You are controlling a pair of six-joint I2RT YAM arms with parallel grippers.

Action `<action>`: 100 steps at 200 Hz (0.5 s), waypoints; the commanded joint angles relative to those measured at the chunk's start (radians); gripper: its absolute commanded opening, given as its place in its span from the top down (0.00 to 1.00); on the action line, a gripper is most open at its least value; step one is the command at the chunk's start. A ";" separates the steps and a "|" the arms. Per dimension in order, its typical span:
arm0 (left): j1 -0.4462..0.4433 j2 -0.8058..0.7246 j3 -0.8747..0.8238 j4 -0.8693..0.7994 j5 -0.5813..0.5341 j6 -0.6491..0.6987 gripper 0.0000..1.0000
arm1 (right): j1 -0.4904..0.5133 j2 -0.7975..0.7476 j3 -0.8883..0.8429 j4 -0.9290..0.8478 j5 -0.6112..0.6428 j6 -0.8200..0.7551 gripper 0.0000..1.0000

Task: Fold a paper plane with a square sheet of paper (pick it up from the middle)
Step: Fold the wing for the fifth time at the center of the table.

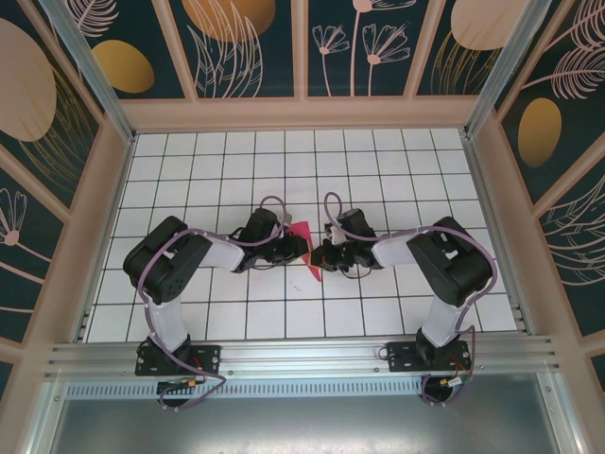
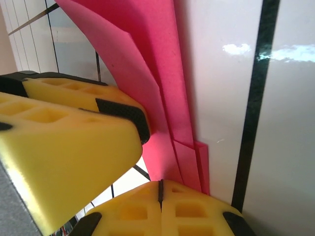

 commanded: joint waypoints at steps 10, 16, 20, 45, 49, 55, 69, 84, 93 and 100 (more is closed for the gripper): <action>0.010 0.013 -0.004 -0.008 -0.109 0.053 0.78 | 0.006 0.063 -0.063 -0.132 0.095 -0.032 1.00; 0.014 0.010 0.003 -0.029 -0.124 0.066 0.78 | 0.006 0.063 -0.070 -0.135 0.093 -0.036 1.00; 0.018 0.008 0.007 -0.042 -0.133 0.075 0.77 | 0.006 0.063 -0.073 -0.136 0.091 -0.039 1.00; 0.041 0.009 0.033 -0.097 -0.171 0.107 0.77 | 0.007 0.058 -0.087 -0.155 0.087 -0.056 1.00; 0.043 0.010 0.041 -0.114 -0.180 0.111 0.77 | 0.006 0.058 -0.088 -0.160 0.086 -0.059 1.00; 0.045 0.013 0.057 -0.143 -0.193 0.119 0.77 | 0.007 0.053 -0.091 -0.164 0.087 -0.063 1.00; 0.048 0.022 0.090 -0.197 -0.218 0.139 0.77 | 0.008 0.046 -0.094 -0.174 0.084 -0.071 1.00; 0.052 0.032 0.109 -0.217 -0.232 0.151 0.78 | 0.008 0.040 -0.097 -0.177 0.079 -0.075 1.00; 0.057 0.038 0.115 -0.219 -0.236 0.156 0.78 | 0.008 0.035 -0.096 -0.179 0.079 -0.076 1.00; 0.058 0.041 0.117 -0.216 -0.236 0.156 0.78 | 0.007 0.034 -0.097 -0.178 0.081 -0.077 1.00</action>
